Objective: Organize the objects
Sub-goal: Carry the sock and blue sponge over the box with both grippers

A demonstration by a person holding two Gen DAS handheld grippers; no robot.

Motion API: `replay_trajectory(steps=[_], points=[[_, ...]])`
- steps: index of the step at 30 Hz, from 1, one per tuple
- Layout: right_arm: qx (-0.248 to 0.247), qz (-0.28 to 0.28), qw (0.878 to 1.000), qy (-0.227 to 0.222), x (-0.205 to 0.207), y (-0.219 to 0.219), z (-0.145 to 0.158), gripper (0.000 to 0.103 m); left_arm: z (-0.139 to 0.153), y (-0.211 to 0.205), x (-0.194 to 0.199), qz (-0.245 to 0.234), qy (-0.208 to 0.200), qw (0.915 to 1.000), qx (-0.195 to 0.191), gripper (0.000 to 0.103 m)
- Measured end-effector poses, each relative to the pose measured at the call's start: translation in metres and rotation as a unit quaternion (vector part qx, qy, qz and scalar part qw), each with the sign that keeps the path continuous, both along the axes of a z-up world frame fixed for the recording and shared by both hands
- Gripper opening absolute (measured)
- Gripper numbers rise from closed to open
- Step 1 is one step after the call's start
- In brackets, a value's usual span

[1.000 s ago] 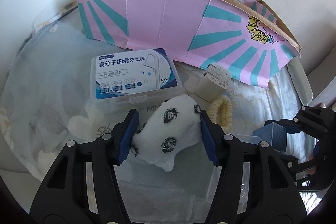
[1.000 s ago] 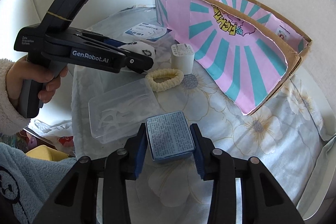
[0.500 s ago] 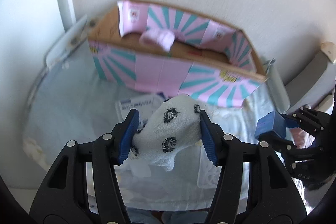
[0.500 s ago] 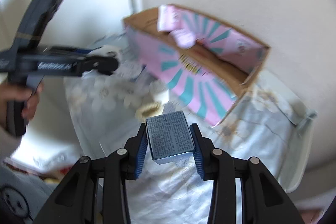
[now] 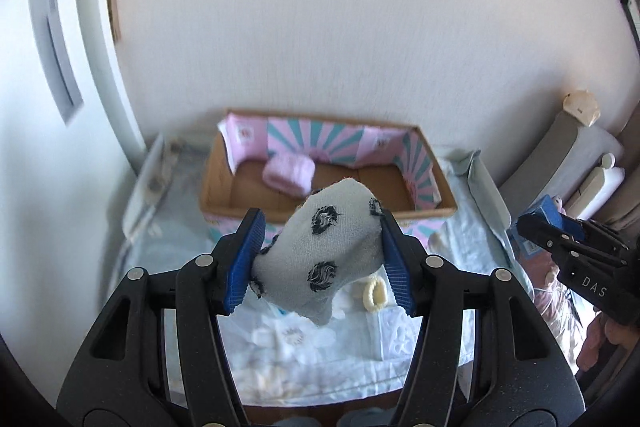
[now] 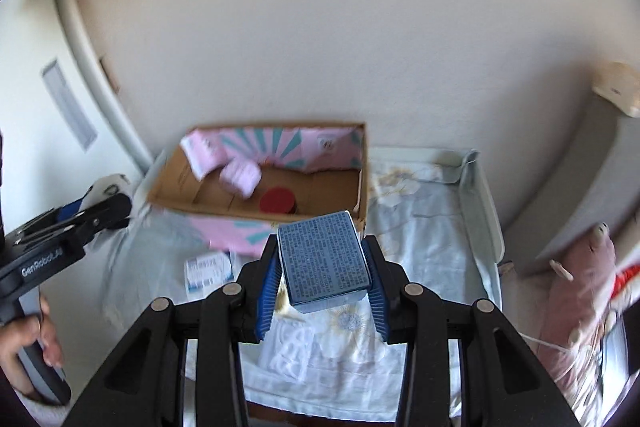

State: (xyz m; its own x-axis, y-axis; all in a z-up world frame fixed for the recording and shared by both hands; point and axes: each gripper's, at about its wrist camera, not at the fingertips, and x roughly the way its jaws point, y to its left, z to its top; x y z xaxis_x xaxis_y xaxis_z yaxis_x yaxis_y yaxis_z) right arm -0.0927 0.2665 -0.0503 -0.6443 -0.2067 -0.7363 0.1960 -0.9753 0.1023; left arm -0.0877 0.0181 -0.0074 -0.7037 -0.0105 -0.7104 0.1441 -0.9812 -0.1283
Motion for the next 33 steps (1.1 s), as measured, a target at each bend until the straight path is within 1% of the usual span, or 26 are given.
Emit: replay_trajectory(steps=[4,7,14,19,23,26,29,33], points=[[0.007,-0.023,0.999,0.027,0.010,-0.006,0.020,0.036,0.018,-0.008,0.007,-0.004,0.018,0.9997,-0.013,0.054],[0.007,-0.032,0.999,0.038,0.015,-0.010,0.027,0.036,0.023,-0.013,0.012,-0.006,0.025,0.9996,-0.015,0.054],[0.011,-0.039,0.998,0.046,0.024,-0.019,0.033,0.036,0.026,-0.029,0.024,-0.010,0.029,0.9995,-0.003,0.054],[0.014,-0.043,0.998,0.047,0.022,-0.025,0.035,0.036,0.029,-0.043,0.019,-0.017,0.024,0.9995,-0.005,0.054],[0.020,-0.045,0.998,0.047,0.012,-0.028,0.041,0.036,0.032,-0.057,0.002,-0.024,0.022,0.9994,-0.013,0.054],[0.017,-0.039,0.998,0.037,-0.004,-0.029,0.041,0.036,0.034,-0.064,-0.016,-0.024,0.018,0.9995,-0.005,0.054],[0.021,-0.031,0.999,0.029,-0.028,-0.031,0.038,0.036,0.032,-0.069,-0.040,-0.023,0.010,0.9997,-0.007,0.054],[0.019,-0.009,1.000,0.018,-0.065,-0.036,0.030,0.036,0.020,-0.079,-0.074,-0.017,-0.006,0.9998,0.004,0.054]])
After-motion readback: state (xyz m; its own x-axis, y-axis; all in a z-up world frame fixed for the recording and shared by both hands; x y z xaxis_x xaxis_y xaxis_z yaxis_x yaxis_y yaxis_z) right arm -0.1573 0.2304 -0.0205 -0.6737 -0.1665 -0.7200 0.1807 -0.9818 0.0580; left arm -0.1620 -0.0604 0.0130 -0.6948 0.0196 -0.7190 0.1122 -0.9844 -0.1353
